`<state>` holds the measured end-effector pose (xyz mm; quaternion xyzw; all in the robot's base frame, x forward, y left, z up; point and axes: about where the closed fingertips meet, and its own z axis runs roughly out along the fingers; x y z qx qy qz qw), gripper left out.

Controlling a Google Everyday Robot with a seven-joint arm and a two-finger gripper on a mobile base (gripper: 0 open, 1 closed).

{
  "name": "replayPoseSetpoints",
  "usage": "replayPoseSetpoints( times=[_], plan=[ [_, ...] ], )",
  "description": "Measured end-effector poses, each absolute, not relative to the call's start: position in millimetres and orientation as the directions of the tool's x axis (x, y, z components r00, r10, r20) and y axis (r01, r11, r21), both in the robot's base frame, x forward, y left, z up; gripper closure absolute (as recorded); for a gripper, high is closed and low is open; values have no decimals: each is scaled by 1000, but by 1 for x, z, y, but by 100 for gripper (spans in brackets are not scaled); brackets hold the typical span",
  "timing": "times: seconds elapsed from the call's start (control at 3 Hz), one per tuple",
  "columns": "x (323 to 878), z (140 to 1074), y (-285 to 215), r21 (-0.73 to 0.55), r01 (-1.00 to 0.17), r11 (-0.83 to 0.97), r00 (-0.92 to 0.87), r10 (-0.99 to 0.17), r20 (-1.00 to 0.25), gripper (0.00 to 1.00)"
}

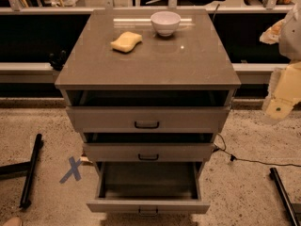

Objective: Close bottom drawer

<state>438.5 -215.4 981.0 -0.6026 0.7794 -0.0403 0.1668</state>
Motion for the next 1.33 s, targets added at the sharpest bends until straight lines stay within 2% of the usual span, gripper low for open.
replayPoseSetpoints(
  times=[0.33, 1.0, 1.33],
  plan=[
    [438, 981, -215, -264, -926, 271, -218, -953, -211, 0],
    [424, 919, -201, -123, -920, 373, -317, -890, -326, 0],
    [415, 904, -200, -94, -921, 379, -332, -887, -323, 0]
  ],
)
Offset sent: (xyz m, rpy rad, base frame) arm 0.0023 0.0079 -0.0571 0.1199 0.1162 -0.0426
